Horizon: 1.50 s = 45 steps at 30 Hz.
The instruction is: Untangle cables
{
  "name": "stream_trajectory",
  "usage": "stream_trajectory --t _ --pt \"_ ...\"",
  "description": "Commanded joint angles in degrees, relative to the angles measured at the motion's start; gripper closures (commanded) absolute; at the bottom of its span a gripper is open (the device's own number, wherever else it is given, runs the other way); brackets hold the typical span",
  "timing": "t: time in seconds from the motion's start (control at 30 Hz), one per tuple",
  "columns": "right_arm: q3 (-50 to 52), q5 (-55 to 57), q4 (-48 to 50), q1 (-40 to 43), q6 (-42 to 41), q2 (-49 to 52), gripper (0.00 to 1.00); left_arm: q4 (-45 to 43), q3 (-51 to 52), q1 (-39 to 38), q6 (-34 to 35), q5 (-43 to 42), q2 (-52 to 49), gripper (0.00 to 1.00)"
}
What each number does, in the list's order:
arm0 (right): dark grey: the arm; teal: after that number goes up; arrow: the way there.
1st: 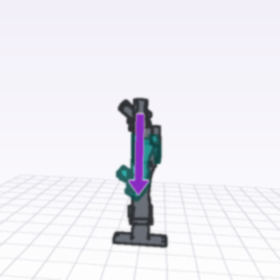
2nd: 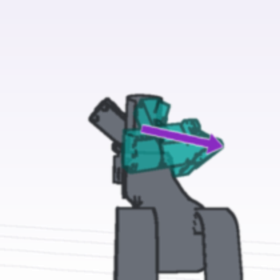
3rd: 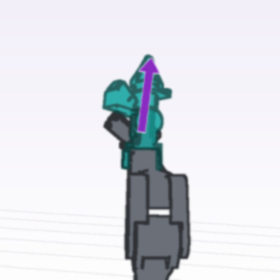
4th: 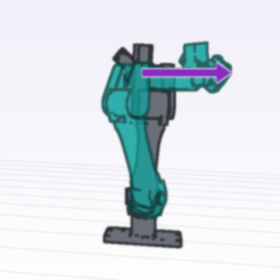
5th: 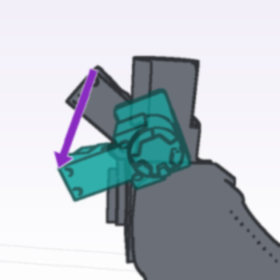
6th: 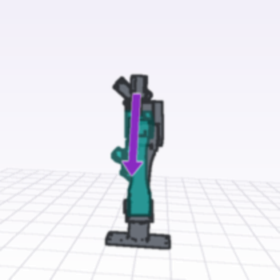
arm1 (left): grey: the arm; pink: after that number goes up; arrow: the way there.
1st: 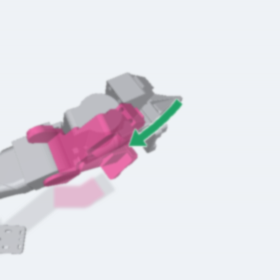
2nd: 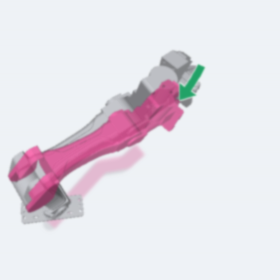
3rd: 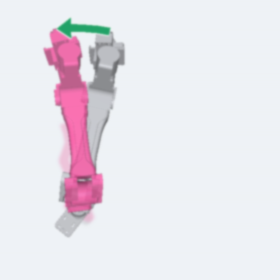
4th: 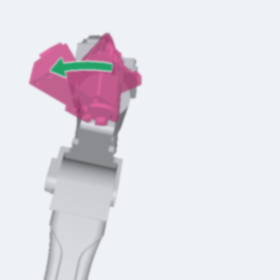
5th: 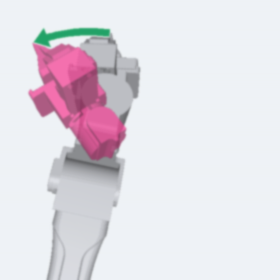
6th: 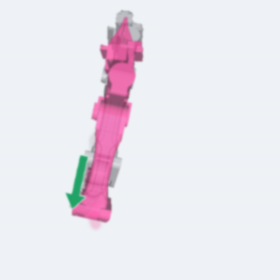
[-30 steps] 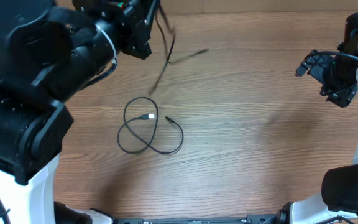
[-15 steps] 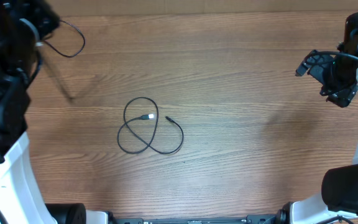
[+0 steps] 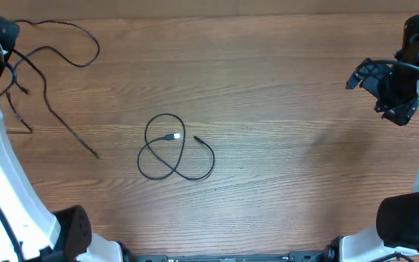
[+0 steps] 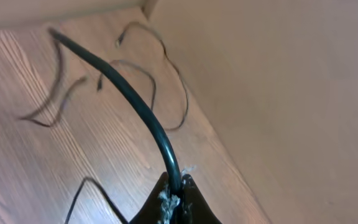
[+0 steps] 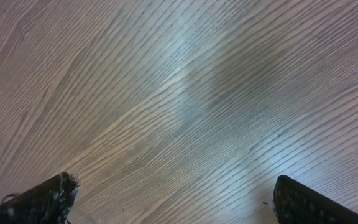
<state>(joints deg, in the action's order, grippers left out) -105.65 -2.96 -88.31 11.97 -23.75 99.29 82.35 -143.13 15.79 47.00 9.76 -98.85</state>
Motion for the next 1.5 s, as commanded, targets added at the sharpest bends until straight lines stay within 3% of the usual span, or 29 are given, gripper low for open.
stream_trajectory --t 0.0,0.1,0.2,0.47,0.67,1.13,1.33,1.47 --pt "0.0 0.3 0.2 0.0 0.0 0.0 0.00 -1.6 -0.2 3.1 2.3 -14.1 -2.3 0.96" --pt "0.0 0.3 0.2 0.0 0.0 0.0 0.00 -3.5 -0.2 5.0 2.0 -23.1 -2.8 0.96" --pt "0.0 0.3 0.2 0.0 0.0 0.0 0.00 -2.8 -0.2 5.9 -0.9 -24.9 -2.7 0.96" --pt "0.0 0.3 0.2 0.0 0.0 0.0 0.00 4.3 -0.2 10.4 -0.2 -9.9 -3.4 0.96" --pt "0.0 0.3 0.2 0.0 0.0 0.0 0.00 5.5 0.2 16.7 -0.1 -9.8 -8.1 0.96" --pt "0.0 0.3 0.2 0.0 0.0 0.0 0.00 5.9 0.2 30.8 -2.3 -34.2 -25.4 0.96" --pt "0.0 0.3 0.2 0.0 0.0 0.0 0.00 6.2 0.2 35.5 -8.9 -46.2 -32.6 0.96" --pt "0.0 0.3 0.2 0.0 0.0 0.0 0.00 6.9 0.2 36.4 -12.4 -48.0 -36.0 0.96"
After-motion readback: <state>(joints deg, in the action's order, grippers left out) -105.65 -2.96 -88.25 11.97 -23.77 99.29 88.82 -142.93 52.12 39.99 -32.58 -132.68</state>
